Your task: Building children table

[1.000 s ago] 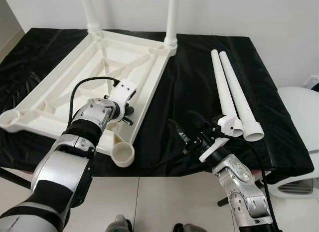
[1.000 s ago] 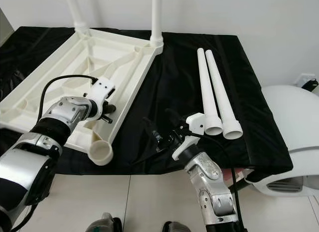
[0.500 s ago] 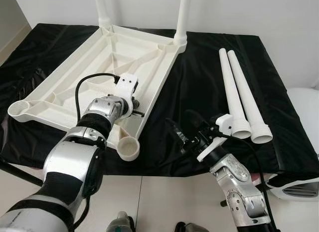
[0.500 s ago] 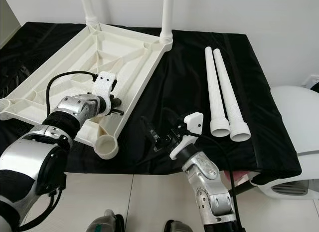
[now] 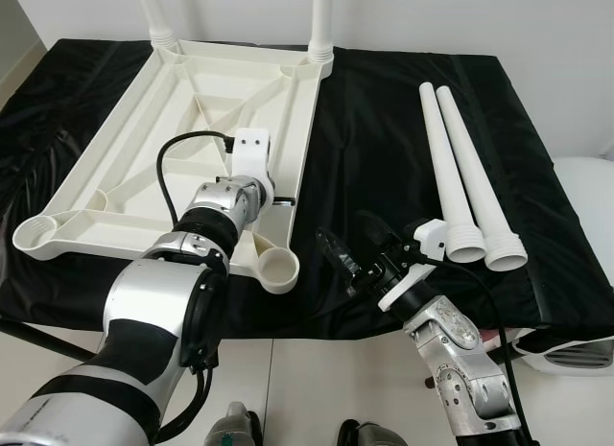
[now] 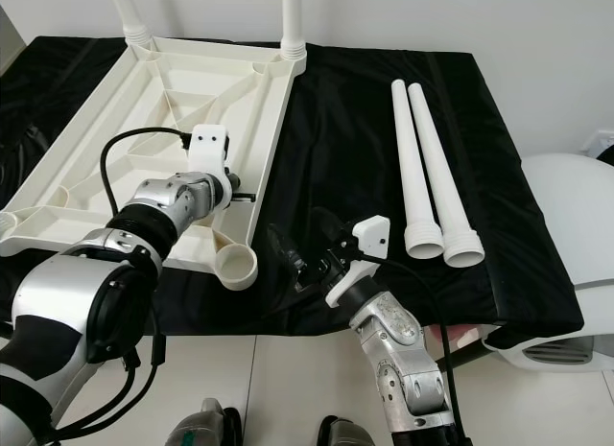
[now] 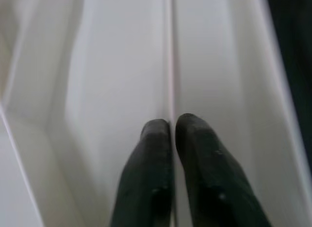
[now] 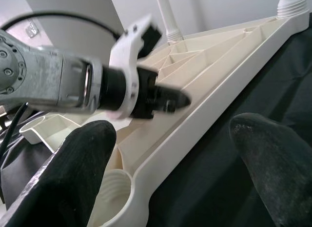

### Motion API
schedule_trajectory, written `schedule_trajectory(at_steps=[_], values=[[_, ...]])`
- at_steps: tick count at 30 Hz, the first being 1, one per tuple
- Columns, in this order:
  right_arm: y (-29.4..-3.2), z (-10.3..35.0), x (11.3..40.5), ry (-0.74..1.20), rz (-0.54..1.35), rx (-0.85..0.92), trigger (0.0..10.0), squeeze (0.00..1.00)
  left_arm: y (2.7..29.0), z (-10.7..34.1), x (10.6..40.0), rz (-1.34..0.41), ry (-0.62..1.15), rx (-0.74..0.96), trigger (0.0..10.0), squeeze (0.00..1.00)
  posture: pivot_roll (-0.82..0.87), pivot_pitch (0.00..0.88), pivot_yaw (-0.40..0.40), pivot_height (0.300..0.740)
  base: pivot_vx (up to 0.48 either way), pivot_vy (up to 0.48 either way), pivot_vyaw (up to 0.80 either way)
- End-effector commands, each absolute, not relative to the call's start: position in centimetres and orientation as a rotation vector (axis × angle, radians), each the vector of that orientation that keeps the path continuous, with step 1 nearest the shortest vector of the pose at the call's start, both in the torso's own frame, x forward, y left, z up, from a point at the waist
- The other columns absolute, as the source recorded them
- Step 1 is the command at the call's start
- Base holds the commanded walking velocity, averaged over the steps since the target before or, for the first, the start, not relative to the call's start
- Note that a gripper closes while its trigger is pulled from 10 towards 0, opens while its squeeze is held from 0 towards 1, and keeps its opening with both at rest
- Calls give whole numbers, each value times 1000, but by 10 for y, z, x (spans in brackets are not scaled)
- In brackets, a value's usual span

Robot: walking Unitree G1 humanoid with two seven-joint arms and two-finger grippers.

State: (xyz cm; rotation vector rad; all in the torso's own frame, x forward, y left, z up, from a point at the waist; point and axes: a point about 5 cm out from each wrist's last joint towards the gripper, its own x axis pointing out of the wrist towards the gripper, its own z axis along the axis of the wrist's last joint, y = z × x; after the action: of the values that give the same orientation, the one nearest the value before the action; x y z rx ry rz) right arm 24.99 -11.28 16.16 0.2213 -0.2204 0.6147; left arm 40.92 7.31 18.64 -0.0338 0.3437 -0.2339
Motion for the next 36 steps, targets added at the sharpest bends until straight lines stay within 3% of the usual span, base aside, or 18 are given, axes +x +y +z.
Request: schedule_trajectory(at_steps=[1,2,3,9,10,18,23,34,36], values=[[-112,161,248,-221,612,218,10000,0,61,201,410,-400,278,-30,10000,537,2,74,48,740,0,0,0],[-112,161,248,-221,612,218,10000,0,61,201,410,-400,278,-30,10000,537,2,74,48,740,0,0,0],[-111,161,248,-222,611,220,10000,0,61,203,410,-410,263,-38,10000,1000,3,73,49,740,0,0,0],[-108,161,249,-226,620,230,10000,0,59,224,412,-509,168,7,10000,1000,23,74,45,740,0,0,0],[-107,161,249,-226,622,231,10000,0,60,229,411,-538,150,24,10000,0,27,75,42,740,0,0,0],[-108,164,251,-242,625,243,10000,0,79,241,408,-608,76,154,10000,0,40,80,32,740,0,0,0],[-118,173,257,-297,572,254,10000,0,143,231,390,-562,90,320,10000,0,58,83,18,740,0,0,0],[-120,176,265,-314,549,257,10000,0,184,227,359,-561,131,399,10000,0,82,81,4,740,0,0,0],[-119,177,270,-316,563,254,10000,0,195,212,336,-577,193,428,10000,0,104,79,-19,740,0,0,0]])
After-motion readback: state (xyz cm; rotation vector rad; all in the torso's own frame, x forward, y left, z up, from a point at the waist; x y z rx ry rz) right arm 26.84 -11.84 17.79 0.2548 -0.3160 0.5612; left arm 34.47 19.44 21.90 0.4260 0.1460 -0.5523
